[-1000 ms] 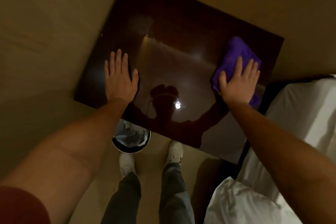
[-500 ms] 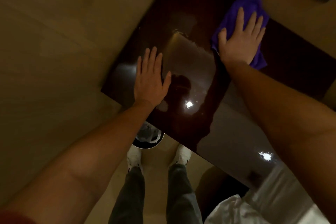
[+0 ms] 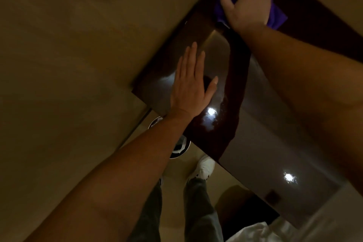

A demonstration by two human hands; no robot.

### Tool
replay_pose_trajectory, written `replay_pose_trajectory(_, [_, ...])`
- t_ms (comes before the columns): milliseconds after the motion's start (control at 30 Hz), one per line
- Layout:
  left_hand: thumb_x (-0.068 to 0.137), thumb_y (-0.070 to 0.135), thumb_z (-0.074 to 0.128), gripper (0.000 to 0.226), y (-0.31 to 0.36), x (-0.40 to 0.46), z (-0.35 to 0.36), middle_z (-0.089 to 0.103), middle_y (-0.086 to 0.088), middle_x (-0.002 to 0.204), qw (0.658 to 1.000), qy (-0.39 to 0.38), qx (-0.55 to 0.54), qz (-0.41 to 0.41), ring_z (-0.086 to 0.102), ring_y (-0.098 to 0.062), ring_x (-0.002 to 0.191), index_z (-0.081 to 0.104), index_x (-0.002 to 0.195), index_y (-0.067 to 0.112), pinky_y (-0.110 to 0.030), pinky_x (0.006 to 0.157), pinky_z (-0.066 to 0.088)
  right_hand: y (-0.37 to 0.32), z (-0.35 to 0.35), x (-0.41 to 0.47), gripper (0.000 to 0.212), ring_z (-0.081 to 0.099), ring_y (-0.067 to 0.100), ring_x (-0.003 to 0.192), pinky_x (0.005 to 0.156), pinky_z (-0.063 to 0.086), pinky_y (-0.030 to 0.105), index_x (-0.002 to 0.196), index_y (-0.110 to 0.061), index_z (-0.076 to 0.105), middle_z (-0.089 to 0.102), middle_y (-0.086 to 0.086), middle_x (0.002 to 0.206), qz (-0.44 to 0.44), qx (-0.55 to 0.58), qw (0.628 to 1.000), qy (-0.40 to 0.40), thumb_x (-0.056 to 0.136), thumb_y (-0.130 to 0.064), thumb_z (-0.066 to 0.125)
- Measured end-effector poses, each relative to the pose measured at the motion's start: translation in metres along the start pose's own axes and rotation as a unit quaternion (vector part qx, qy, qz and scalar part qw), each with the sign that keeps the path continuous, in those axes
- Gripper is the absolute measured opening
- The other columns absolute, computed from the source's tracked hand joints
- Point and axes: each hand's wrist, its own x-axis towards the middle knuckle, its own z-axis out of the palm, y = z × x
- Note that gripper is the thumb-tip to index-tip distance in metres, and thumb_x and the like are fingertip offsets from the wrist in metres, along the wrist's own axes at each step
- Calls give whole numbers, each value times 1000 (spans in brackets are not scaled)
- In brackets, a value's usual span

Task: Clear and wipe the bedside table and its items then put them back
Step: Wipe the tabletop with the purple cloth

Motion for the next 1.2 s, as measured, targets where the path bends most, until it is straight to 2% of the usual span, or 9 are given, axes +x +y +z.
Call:
replay_pose_trajectory(233, [104,48,38,70,0,-4,0,14,-21,167,994,44,-95,-15,18,-31,155,27,157,3,-42,125,24,0,-1,-77,62,18,35,157,128,11,50,157,-37,37,27,12,168,-110,-20,993,-38,97,-51,35])
replay_pose_trajectory(467, [103,34,44,61,1,-7,-19,22,-28,163,965,83,-248,-29,30,-36,150,37,151,-3,-52,117,33,4,7,-178,61,21,37,156,126,16,54,158,-35,38,31,15,166,-70,-21,997,-15,99,-52,42])
replay_pose_trajectory(567, [103,32,44,55,-8,-13,-24,24,-26,162,970,86,-229,-19,30,-36,150,43,148,1,-52,118,32,8,9,-221,61,20,36,157,126,17,54,158,-34,37,30,14,167,-41,-26,999,-7,100,-52,43])
replay_pose_trajectory(667, [104,36,41,53,-32,-23,-28,25,-18,165,988,54,-147,6,20,-33,154,45,148,8,-49,124,22,25,7,-260,60,19,35,157,126,17,53,158,-33,37,30,13,167,1,-18,1000,-4,101,-51,44])
replay_pose_trajectory(767, [104,43,33,58,-61,-33,-28,19,-12,168,997,-2,-78,15,11,-30,157,37,152,10,-46,128,13,50,2,-294,61,19,34,157,126,17,53,157,-32,39,30,13,167,70,-15,997,6,100,-51,42])
replay_pose_trajectory(900, [103,49,26,66,-62,-41,-20,22,-14,167,999,-15,-37,-18,13,-31,156,33,154,8,-47,128,12,95,-6,-337,65,17,36,158,127,17,54,158,-28,37,27,15,168,181,-30,983,8,98,-53,39])
replay_pose_trajectory(1067, [104,51,25,67,-55,-43,-15,22,-16,166,999,-2,25,-31,14,-32,156,29,154,7,-51,127,15,146,-15,-367,73,21,40,155,125,17,54,159,-25,36,28,20,166,339,-30,940,39,93,-55,36])
replay_pose_trajectory(1200, [105,54,18,69,-55,-43,-14,23,-15,166,999,11,44,-29,15,-31,156,30,154,6,-51,126,16,145,-11,-336,74,17,41,156,127,12,55,161,-26,30,24,20,168,440,-12,896,56,94,-56,34])
